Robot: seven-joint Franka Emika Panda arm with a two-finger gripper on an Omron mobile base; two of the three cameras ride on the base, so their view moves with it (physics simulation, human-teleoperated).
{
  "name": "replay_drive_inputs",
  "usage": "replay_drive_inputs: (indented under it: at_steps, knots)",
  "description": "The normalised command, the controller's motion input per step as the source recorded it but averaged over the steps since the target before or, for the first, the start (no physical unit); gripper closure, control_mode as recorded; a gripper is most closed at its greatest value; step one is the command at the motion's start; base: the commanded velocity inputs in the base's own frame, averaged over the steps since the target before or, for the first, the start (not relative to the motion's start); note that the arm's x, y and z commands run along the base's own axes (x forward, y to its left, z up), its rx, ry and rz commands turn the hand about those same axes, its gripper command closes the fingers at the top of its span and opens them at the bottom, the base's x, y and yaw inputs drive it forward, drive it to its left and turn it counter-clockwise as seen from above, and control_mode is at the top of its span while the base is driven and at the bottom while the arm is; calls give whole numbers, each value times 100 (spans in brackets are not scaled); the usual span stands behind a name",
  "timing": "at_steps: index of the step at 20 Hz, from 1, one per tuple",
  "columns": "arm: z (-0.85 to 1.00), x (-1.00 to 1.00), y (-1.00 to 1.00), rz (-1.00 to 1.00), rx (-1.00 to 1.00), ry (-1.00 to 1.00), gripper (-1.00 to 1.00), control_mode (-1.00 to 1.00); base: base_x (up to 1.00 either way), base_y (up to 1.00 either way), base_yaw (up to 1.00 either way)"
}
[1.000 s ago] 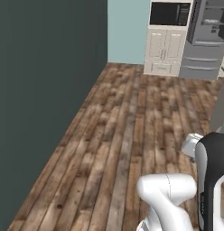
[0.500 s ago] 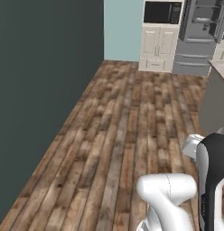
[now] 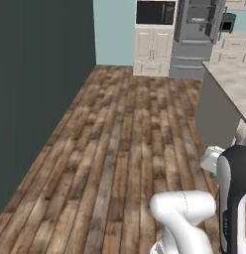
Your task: Place two dumplings into each of the tupperware containers and then place the containers in the fridge.
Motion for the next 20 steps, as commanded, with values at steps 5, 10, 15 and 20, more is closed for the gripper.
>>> replay_drive_inputs:
  at_steps: [5,10,15,20]
  knots:
    - [0,0,0,0,0,0,-100,100,-96,-10,-57]
    - [0,0,0,0,0,0,-100,100,-100,-1,-50]
    - [0,0,0,0,0,0,-100,100,-100,0,-33]
    - [0,0,0,0,0,0,-100,100,-100,0,-13]
